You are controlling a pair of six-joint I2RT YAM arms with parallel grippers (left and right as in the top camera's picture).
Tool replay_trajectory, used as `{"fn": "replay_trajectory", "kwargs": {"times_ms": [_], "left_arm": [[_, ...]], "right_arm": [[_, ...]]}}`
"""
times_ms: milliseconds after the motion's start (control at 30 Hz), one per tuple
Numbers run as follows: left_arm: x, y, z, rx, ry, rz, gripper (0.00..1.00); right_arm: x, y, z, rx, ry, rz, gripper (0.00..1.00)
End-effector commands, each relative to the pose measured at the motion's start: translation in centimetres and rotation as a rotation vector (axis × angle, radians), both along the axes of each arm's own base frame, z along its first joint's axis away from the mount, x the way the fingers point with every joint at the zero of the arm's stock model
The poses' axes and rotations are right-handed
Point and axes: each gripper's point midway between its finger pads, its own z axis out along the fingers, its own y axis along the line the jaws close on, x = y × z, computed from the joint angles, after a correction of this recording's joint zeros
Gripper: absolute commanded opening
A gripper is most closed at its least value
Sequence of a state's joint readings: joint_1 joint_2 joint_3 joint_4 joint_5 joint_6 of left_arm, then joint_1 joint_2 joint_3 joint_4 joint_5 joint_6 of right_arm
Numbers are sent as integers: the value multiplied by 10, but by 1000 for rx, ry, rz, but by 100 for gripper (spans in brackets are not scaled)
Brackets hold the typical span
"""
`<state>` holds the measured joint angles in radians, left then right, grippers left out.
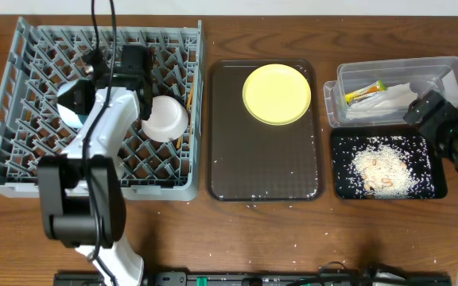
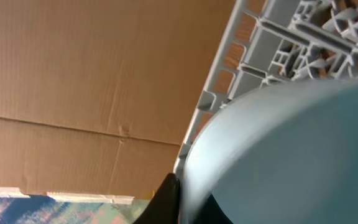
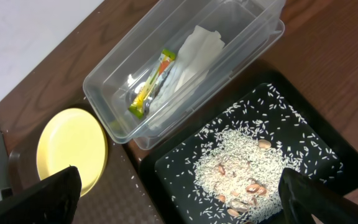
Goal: Sort waste into correct bins and load items into the dishwasher
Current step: 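Lift the blue bowl and carry it left into the rack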
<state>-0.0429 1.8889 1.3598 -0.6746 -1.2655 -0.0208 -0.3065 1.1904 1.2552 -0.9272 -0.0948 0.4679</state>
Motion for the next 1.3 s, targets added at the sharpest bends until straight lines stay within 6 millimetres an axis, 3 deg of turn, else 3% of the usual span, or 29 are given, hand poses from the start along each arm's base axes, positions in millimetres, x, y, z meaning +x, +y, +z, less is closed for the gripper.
{"fn": "replay_trajectory", "kwargs": {"times_ms": [0,367,633,733,867,1000,1067,1100,1167,1267], "left_arm": [[2,-2,-15,31,50,-1,7],[17,-42,-20,33,48,-101,8],[22,-64,-34,-47,70,-166,35],[23,-75,-42,-90,90,-199,37],[26,-100,-33,-123,56,-262,39],[28,-131,-15,-277,-23,-357,36],[25,-144,-5,-394,-71,-405,29],[23,-149,1,-452,-98,-421,20],[17,-151,15,-549,-166,-427,8],[11,-137,27,-653,-246,-399,8]], "right_arm": [[-1,-2,0,10,0,-17,99],[-1,-2,0,10,0,-17,99],[-1,-2,-1,10,1,-17,99],[-1,-2,-1,10,1,-17,99],[-1,-2,0,10,0,-17,99],[-1,-2,-1,10,1,-17,99],[-1,-2,0,9,0,-17,99],[-1,-2,-1,10,1,-17,99],[-1,-2,0,10,0,-17,99],[-1,-2,0,10,0,-17,99]]}}
